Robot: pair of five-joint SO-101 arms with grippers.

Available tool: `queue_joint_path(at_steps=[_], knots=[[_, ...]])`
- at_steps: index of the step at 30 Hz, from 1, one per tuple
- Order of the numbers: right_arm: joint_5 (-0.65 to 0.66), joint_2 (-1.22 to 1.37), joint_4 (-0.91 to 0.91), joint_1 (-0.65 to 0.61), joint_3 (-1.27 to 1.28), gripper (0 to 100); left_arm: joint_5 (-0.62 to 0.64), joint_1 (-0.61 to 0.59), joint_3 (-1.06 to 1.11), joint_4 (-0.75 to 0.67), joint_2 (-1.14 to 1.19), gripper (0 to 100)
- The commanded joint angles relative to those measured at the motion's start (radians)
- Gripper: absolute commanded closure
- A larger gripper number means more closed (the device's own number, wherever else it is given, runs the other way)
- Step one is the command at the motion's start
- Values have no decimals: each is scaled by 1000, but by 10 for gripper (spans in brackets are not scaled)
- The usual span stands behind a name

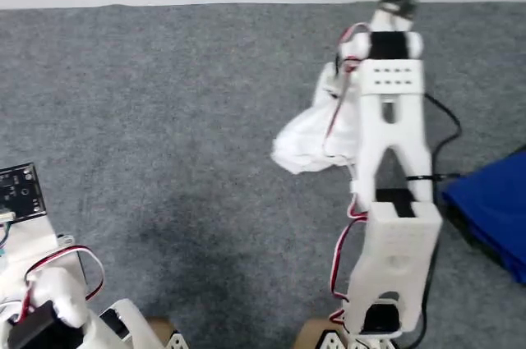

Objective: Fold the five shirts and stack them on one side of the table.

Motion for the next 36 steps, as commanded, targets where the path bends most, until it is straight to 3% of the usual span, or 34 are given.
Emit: queue_joint_path(at_steps=[1,19,36], knots=[[44,-90,21,96,-12,990,-8,5,-8,-12,-3,998],[229,-101,61,501,-12,990,-38,5,-4,-12,-3,998],[301,-93,-76,680,-12,990,-49,6,10,-18,-3,998]])
